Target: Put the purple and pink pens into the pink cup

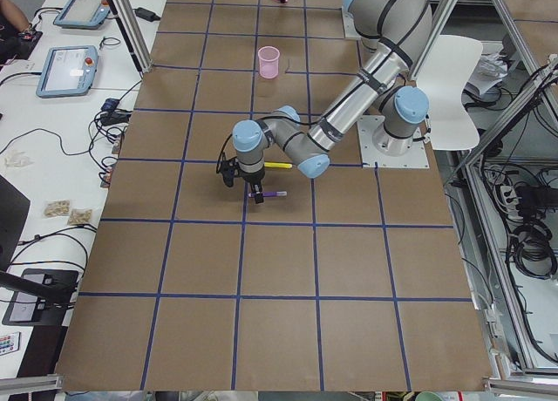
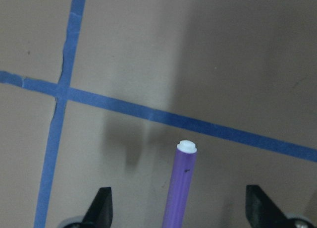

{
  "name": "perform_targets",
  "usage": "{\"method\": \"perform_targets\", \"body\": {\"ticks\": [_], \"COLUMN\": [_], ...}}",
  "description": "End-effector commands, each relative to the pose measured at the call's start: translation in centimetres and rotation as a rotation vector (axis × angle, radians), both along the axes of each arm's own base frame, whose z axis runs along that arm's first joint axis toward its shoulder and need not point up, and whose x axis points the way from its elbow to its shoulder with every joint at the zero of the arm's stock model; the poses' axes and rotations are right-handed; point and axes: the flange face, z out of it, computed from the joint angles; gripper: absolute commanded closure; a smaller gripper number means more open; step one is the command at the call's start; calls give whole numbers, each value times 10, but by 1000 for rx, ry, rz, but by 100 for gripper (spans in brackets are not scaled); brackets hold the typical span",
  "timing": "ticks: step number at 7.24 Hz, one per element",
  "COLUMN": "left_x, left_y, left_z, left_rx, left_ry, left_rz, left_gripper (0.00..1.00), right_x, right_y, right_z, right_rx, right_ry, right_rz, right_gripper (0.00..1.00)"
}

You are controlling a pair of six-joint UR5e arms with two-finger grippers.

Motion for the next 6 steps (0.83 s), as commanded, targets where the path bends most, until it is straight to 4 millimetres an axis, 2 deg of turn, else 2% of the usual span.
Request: {"method": "perform_targets", "body": {"ticks": [1,2,3,4,5,6], "left_x": [0,0,2,2,2,1], "left_y": [-1,-1,-2,-3,-3,-3], "left_z": [-6,-8,-10,-13,-14,-16], "left_rx": [7,9,14,16,19,22], "left_ry": [5,7,9,11,12,15], "left_rz": [-2,-3,0,-2,-2,-3], "left_gripper": [22,25,25,25,30,39], "right_x": [-2,-2,-2,-3,-3,-4], "right_y": [1,1,1,0,0,-1], "right_z": [-5,-5,-5,-5,-4,-2], "right_rx": [9,10,12,13,12,16], "right_ry": [-6,-5,-3,-2,3,5], "right_rz": [-3,-3,-2,-1,-1,3], "right_gripper": [38,39,46,61,85,100]}}
